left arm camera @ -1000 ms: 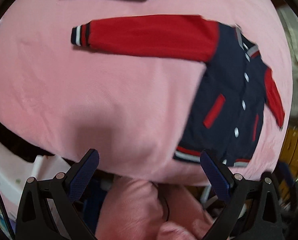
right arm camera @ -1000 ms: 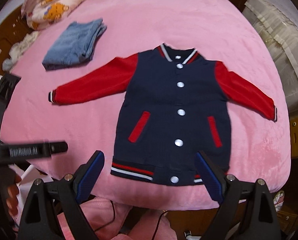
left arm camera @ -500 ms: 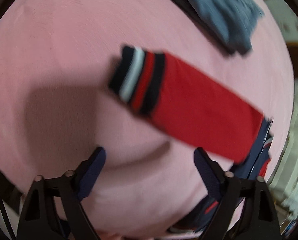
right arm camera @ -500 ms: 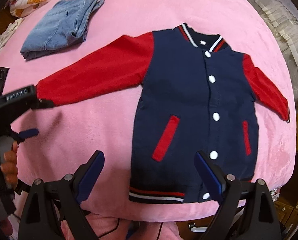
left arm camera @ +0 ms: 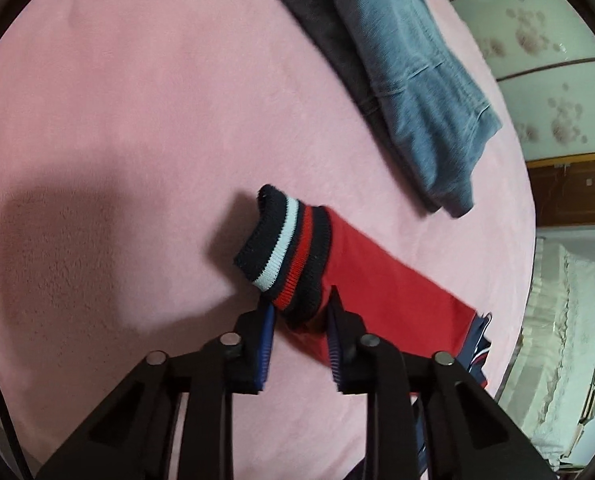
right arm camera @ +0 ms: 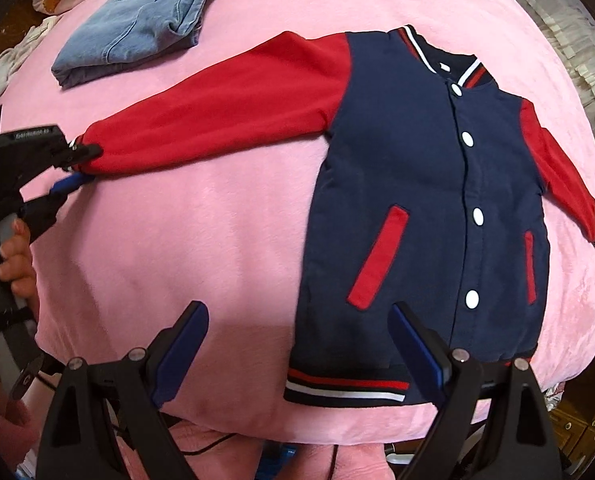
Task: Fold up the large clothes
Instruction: 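Lift the red sleeve with the left tool and fold it across the jacket body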
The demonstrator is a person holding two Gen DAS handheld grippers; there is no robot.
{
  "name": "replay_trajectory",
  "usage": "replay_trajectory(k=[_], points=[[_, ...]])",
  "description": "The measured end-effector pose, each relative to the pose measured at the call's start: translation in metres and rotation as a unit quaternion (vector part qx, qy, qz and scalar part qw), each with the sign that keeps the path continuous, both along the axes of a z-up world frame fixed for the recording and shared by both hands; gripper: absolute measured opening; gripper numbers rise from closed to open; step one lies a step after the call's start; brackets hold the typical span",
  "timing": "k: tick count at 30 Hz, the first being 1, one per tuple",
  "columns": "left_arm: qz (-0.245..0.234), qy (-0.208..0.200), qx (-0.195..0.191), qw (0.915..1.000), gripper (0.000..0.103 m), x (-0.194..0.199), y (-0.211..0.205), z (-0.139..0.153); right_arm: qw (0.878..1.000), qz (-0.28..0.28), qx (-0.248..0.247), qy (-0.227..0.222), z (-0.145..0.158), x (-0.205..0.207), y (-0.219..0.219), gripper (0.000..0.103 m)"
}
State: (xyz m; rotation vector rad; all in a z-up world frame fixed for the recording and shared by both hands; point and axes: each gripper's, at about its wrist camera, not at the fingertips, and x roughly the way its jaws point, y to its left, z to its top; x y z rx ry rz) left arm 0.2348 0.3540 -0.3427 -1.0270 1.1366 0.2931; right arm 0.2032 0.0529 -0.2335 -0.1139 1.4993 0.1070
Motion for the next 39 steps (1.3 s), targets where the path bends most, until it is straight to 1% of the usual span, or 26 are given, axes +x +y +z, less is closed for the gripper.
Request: replay_trajectory(k=[2, 6, 9, 12, 15, 17, 19, 20, 21, 23, 24, 26, 29, 31, 34, 35, 37, 39], points=[[0.007, -0.015, 0.008, 0.9998, 0.017, -0.005, -0.003, 0.014, 1.0, 0.001, 0.006, -0.002, 0.001, -0.001, 0.0, 0.091], [0.003, -0.05, 0.026, 0.9984, 0.017, 0.004, -0.016, 0.042, 1.0, 0.003, 0.015, -0.011, 0.005, -0.003, -0.007, 0.091], [-0.008, -0.075, 0.049, 0.9959, 0.017, 0.01, -0.035, 0.066, 1.0, -0.002, 0.021, -0.017, 0.006, -0.004, -0.018, 0.091], [-0.024, -0.108, 0.059, 0.9921, 0.017, 0.011, -0.058, 0.092, 0.999, -0.017, 0.031, -0.021, 0.006, -0.003, -0.033, 0.091], [-0.05, -0.141, 0.064, 0.9866, 0.017, 0.02, -0.093, 0.117, 0.998, -0.04, 0.047, -0.023, 0.009, -0.001, -0.059, 0.091], [-0.073, -0.163, 0.073, 0.9812, 0.017, 0.028, -0.122, 0.134, 0.997, -0.053, 0.052, -0.031, 0.012, 0.002, -0.077, 0.091], [-0.098, -0.179, 0.091, 0.9747, 0.017, 0.037, -0.154, 0.148, 0.995, -0.068, 0.059, -0.042, 0.018, 0.004, -0.097, 0.091], [-0.118, -0.188, 0.106, 0.9693, 0.017, 0.043, -0.176, 0.156, 0.994, -0.074, 0.062, -0.047, 0.02, 0.005, -0.106, 0.091], [-0.13, -0.19, 0.115, 0.9664, 0.017, 0.051, -0.191, 0.158, 0.993, -0.083, 0.067, -0.054, 0.023, 0.007, -0.12, 0.091], [-0.157, -0.191, 0.136, 0.9594, 0.017, 0.058, -0.226, 0.164, 0.991, -0.094, 0.07, -0.061, 0.026, 0.012, -0.142, 0.091], [-0.168, -0.19, 0.139, 0.9573, 0.017, 0.06, -0.242, 0.165, 0.99, -0.099, 0.07, -0.065, 0.028, 0.015, -0.153, 0.091], [-0.191, -0.175, 0.149, 0.9543, 0.017, 0.069, -0.276, 0.165, 0.989, -0.106, 0.07, -0.074, 0.031, 0.019, -0.175, 0.091], [-0.211, -0.16, 0.165, 0.9501, 0.017, 0.073, -0.311, 0.16, 0.987, -0.116, 0.071, -0.083, 0.032, 0.027, -0.209, 0.091], [-0.223, -0.145, 0.174, 0.9483, 0.017, 0.075, -0.335, 0.152, 0.986, -0.121, 0.071, -0.087, 0.032, 0.034, -0.229, 0.091], [-0.24, -0.117, 0.169, 0.9486, 0.017, 0.079, -0.357, 0.135, 0.985, -0.127, 0.07, -0.092, 0.03, 0.043, -0.256, 0.091], [-0.244, -0.104, 0.163, 0.9504, 0.018, 0.08, -0.365, 0.129, 0.985, -0.13, 0.072, -0.093, 0.028, 0.046, -0.266, 0.091], [-0.247, -0.091, 0.148, 0.9532, 0.019, 0.085, -0.369, 0.118, 0.984, -0.134, 0.076, -0.095, 0.027, 0.05, -0.28, 0.091], [-0.258, -0.077, 0.124, 0.955, 0.034, 0.088, -0.372, 0.106, 0.982, -0.139, 0.081, -0.095, 0.023, 0.055, -0.291, 0.091]])
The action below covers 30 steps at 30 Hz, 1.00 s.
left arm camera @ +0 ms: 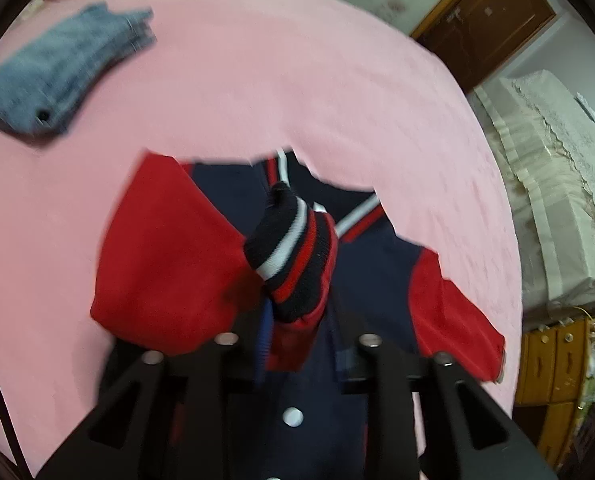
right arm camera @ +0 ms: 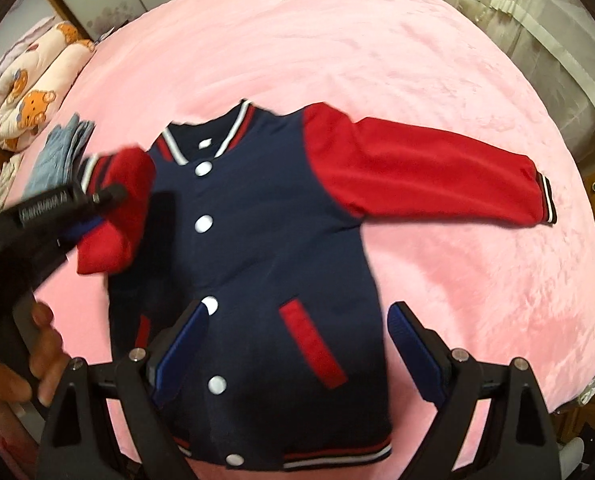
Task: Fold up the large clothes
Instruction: 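Lift the red sleeve with the left tool and fold it across the jacket body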
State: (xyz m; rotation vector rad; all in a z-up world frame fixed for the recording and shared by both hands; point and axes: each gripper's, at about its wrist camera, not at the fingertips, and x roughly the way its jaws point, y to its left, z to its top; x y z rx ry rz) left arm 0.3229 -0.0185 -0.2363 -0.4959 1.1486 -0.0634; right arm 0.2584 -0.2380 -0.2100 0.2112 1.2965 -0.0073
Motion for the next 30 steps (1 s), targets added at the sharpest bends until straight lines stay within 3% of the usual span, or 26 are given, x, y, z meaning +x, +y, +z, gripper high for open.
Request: replay_trajectory(k=[3, 7, 9, 13, 15, 19, 23, 25, 28, 30], points=[[-0.021, 0.019, -0.007, 0.9996, 0.06, 0.0, -0.009, -0.005, 1.0, -0.007, 0.016, 0.004, -0.007, 0.009, -0.014, 0.091], [0.0, 0.014, 0.029, 0.9995, 0.073, -0.008, 0.003, 0.002, 0.999, -0.008, 0.047, 0.007, -0.015, 0.02, -0.021, 0.09], [0.019, 0.018, 0.045, 0.9987, 0.077, -0.013, 0.017, 0.008, 0.997, 0.001, 0.071, 0.007, -0.022, 0.028, -0.018, 0.083], [0.042, 0.049, 0.126, 0.9899, 0.078, -0.018, 0.04, 0.007, 0.993, 0.019, 0.116, 0.018, -0.035, 0.047, -0.001, 0.072], [0.051, 0.068, 0.179, 0.9801, 0.078, -0.023, 0.051, 0.001, 0.992, 0.04, 0.121, 0.008, -0.036, 0.058, 0.015, 0.068], [0.065, 0.107, 0.238, 0.9632, 0.078, -0.029, 0.072, -0.011, 0.988, 0.081, 0.128, -0.017, -0.033, 0.082, 0.051, 0.064], [0.079, 0.128, 0.24, 0.959, 0.078, -0.034, 0.087, -0.02, 0.986, 0.113, 0.113, -0.037, -0.033, 0.103, 0.085, 0.064], [0.083, 0.133, 0.235, 0.9591, 0.078, -0.034, 0.091, -0.024, 0.99, 0.125, 0.066, -0.024, -0.041, 0.113, 0.103, 0.064], [0.076, 0.143, 0.241, 0.9568, 0.078, -0.031, 0.09, -0.03, 0.992, 0.118, 0.033, 0.042, -0.066, 0.126, 0.115, 0.064], [0.068, 0.148, 0.246, 0.9555, 0.078, -0.03, 0.089, -0.033, 0.99, 0.102, 0.02, 0.096, -0.086, 0.132, 0.116, 0.051]])
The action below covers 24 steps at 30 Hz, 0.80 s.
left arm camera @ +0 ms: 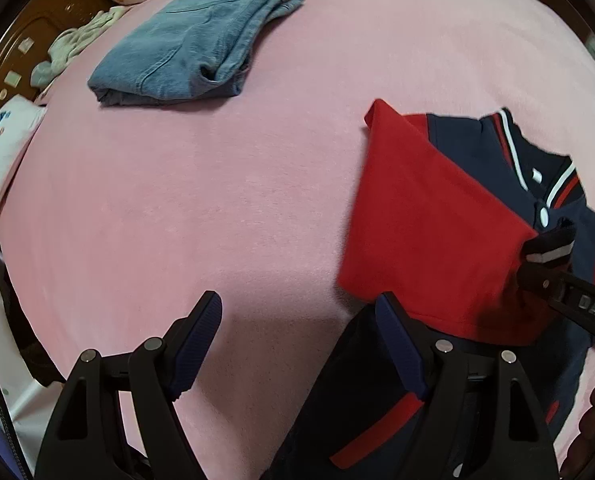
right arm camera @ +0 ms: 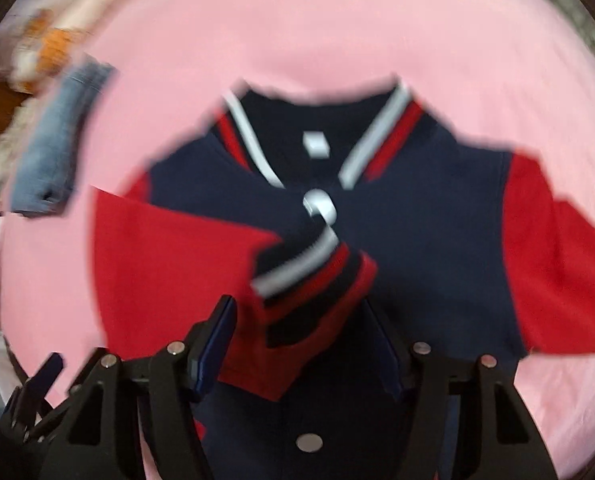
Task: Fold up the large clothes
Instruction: 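Lift the red sleeve with the left tool and fold it across the jacket body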
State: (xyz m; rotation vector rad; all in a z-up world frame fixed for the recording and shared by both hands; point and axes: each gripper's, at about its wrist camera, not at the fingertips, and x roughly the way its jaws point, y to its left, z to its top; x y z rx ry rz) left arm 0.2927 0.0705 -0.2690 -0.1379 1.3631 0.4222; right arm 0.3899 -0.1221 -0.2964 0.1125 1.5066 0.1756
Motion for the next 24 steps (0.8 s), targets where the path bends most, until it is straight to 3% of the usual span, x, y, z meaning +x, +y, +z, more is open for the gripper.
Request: replay_trajectory(k=[1, 4, 9, 12, 17, 24], points=[[-0.003, 0.003, -0.001, 1.0, 0.078, 0.001, -0.003, -0.002, 1.0, -0.005, 0.002, 0.011, -0.006, 0.001, -0.002, 0.035], [-0.005, 0.005, -0.01, 0.9999, 0.078, 0.004, -0.004, -0.006, 1.0, -0.011, 0.027, -0.001, -0.006, 0.002, -0.012, 0.019], [-0.006, 0.005, -0.02, 0.9998, 0.078, 0.007, -0.008, -0.008, 0.992, -0.029, 0.057, -0.108, 0.029, -0.003, -0.05, 0.018], [-0.009, 0.006, -0.027, 0.9996, 0.078, 0.01, -0.012, -0.01, 0.988, -0.035, 0.073, -0.134, 0.039, -0.006, -0.075, 0.017], [-0.013, 0.006, -0.031, 0.9994, 0.078, 0.015, -0.019, -0.016, 0.984, -0.06, 0.12, -0.118, 0.028, -0.017, -0.107, 0.018], [-0.022, 0.01, -0.019, 0.9995, 0.078, 0.029, -0.026, -0.027, 0.967, -0.183, 0.174, -0.039, -0.011, -0.03, -0.133, 0.022]])
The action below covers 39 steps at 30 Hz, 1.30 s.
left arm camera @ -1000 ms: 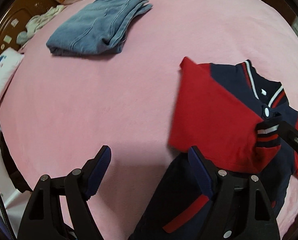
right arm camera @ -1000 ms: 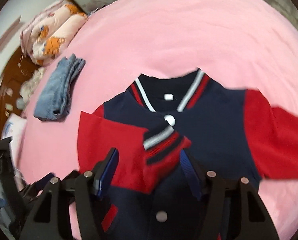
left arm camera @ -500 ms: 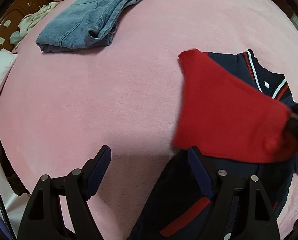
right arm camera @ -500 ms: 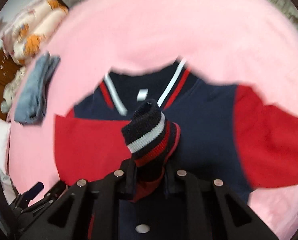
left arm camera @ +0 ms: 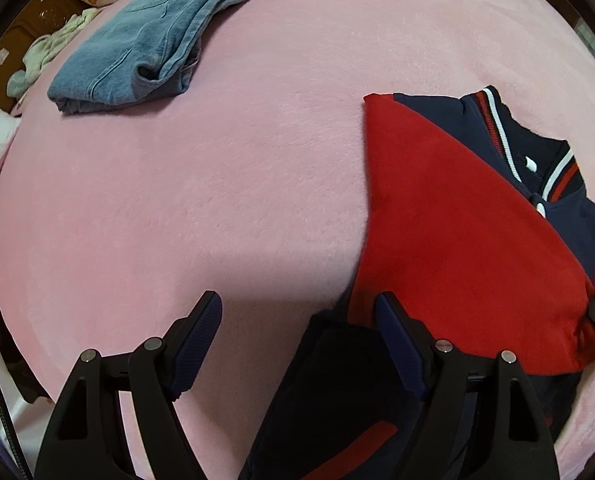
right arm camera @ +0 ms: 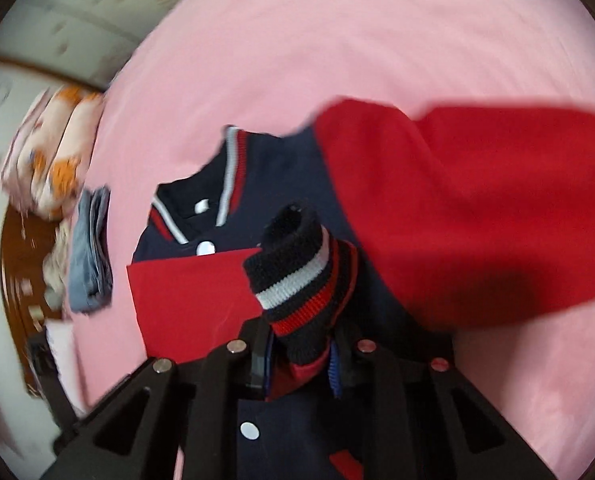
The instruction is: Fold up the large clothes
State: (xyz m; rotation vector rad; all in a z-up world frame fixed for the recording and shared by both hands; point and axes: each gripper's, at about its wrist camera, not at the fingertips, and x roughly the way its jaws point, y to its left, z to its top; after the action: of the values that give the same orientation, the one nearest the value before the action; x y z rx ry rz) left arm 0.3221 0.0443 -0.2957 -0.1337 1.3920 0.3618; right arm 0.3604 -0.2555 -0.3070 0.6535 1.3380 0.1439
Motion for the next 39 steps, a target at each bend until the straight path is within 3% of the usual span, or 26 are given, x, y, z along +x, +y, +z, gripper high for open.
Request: replay_trajectory(k=[4, 10, 16, 18, 20, 24, 30, 33, 34, 36, 37, 38, 39], points=[[-0.003, 0.009, 0.015, 0.9998, 0.078, 0.004, -0.004, -0.006, 1.0, -0.014, -0.022, 0.0, 0.003, -0.014, -0.012, 0.034], [0.021, 0.014, 0.009, 0.9996, 0.079, 0.006, -0.002, -0.014, 0.999, -0.037, -0.032, -0.006, 0.014, -0.031, -0.046, 0.034], [0.013, 0.017, 0.011, 0.9997, 0.079, 0.007, -0.004, -0.008, 0.999, -0.033, 0.005, 0.017, 0.016, -0.021, -0.049, 0.034], [0.007, 0.017, 0.005, 0.9998, 0.079, 0.008, -0.003, -0.006, 0.999, -0.03, -0.002, 0.037, 0.02, -0.016, -0.046, 0.043], [0.0, 0.017, -0.001, 0.9999, 0.079, 0.01, -0.003, -0.005, 0.998, -0.028, -0.006, 0.059, 0.022, -0.011, -0.042, 0.067], [-0.015, 0.018, -0.007, 0.9997, 0.079, 0.016, -0.005, -0.007, 0.993, -0.065, 0.022, 0.096, 0.02, -0.007, -0.043, 0.07], [-0.017, 0.023, -0.023, 0.9993, 0.079, 0.023, -0.004, -0.009, 0.97, -0.133, -0.023, 0.2, -0.008, -0.005, -0.046, 0.07], [-0.029, 0.029, -0.031, 0.9987, 0.079, 0.026, -0.004, -0.01, 0.967, -0.144, -0.026, 0.208, -0.008, -0.013, -0.047, 0.07], [-0.033, 0.03, -0.032, 0.9985, 0.079, 0.027, -0.003, -0.01, 0.968, -0.145, -0.029, 0.205, -0.006, -0.017, -0.048, 0.07], [-0.042, 0.03, -0.035, 0.9981, 0.079, 0.032, 0.002, -0.009, 0.97, -0.14, -0.037, 0.198, -0.002, -0.022, -0.049, 0.056], [-0.045, 0.03, -0.036, 0.9979, 0.079, 0.035, 0.001, -0.009, 0.972, -0.139, -0.031, 0.188, 0.001, -0.025, -0.05, 0.032], [-0.048, 0.031, -0.038, 0.9977, 0.079, 0.036, 0.003, -0.01, 0.974, -0.141, -0.021, 0.178, 0.002, -0.027, -0.051, 0.018], [-0.049, 0.031, -0.039, 0.9976, 0.079, 0.035, 0.003, -0.009, 0.975, -0.136, -0.027, 0.172, 0.004, -0.027, -0.051, 0.017]])
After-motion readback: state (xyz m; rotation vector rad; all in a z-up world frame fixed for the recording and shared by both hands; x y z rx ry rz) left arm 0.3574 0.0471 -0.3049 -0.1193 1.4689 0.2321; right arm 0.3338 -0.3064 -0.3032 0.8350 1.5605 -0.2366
